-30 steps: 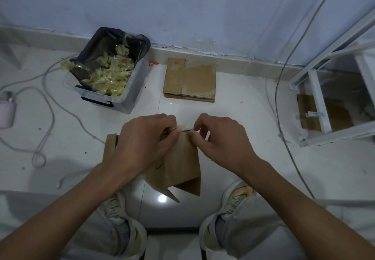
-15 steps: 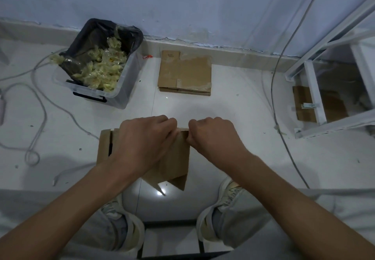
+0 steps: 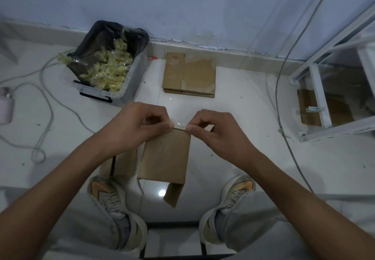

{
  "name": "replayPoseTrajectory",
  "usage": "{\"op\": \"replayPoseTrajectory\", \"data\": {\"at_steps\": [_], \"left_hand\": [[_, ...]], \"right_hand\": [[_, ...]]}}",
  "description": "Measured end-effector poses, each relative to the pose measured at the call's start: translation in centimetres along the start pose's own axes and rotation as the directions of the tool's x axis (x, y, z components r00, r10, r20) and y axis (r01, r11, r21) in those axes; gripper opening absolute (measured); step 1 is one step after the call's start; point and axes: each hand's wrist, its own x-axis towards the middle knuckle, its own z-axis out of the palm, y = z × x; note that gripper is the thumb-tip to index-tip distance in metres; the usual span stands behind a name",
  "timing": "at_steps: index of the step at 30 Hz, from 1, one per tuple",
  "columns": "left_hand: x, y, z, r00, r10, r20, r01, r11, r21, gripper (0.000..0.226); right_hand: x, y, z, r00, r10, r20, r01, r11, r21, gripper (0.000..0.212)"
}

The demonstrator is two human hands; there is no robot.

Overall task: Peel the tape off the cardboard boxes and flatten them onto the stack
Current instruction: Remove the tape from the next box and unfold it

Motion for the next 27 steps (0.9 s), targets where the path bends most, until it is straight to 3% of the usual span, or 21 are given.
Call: {"op": "replayPoseTrajectory", "data": {"at_steps": [4,6,9,12,15,18,21,23,27], "left_hand": [[0.0,0.5,0.1,0.986,-0.119,-0.119,0.084,0.961,-0.264,0.013],[0.0,0.8,0.8,0.971,-0.160,-0.181,0.088,0.932,-0.351,0.013],[-0.2,0.8,2.2,0.974,-0.106,-0.201,0.040,0.950,-0.309,0.011],[-0.2,1.1,2.3,0.987,-0.065,-0.147,0.024,0.964,-0.266,0.011],[-0.1,1.2,2.4,0.981,-0.123,-0.152,0.071,0.948,-0.311,0.011],[0.6,0.9,3.3,0.925,-0.272,-0.265,0.199,0.942,-0.271,0.047],[0.1,0.7,4.4,0.923,-0.341,-0.177,0.350,0.937,0.018,0.091],[-0.6,-0.1,5.1,0.951,-0.288,-0.108,0.304,0.935,0.180,0.115],[-1.0,-1.7,6.4,0.966,-0.225,-0.126,0.235,0.970,0.069,0.118]], "right_hand": [[0.3,-0.2,-0.6,0.999,0.034,0.011,-0.036,0.988,0.153,0.013],[0.1,-0.3,-0.2,0.999,0.041,-0.019,-0.040,0.996,0.074,0.012],[-0.4,-0.2,0.9,1.000,-0.001,-0.004,0.001,0.992,-0.128,0.008],[-0.6,-0.4,1.3,0.999,-0.005,0.046,0.010,0.994,-0.108,0.034],[-0.2,-0.5,1.4,0.995,-0.097,0.018,0.098,0.994,-0.056,0.025],[0.1,0.0,1.3,0.993,-0.058,-0.106,0.050,0.996,-0.071,0.021],[-0.2,0.3,1.4,0.973,0.050,-0.225,-0.054,0.998,-0.013,0.022],[-0.3,0.6,1.5,0.968,0.054,-0.244,-0.054,0.999,0.004,0.020],[-0.3,0.7,2.0,0.969,0.013,-0.247,-0.040,0.993,-0.108,0.017]]}}
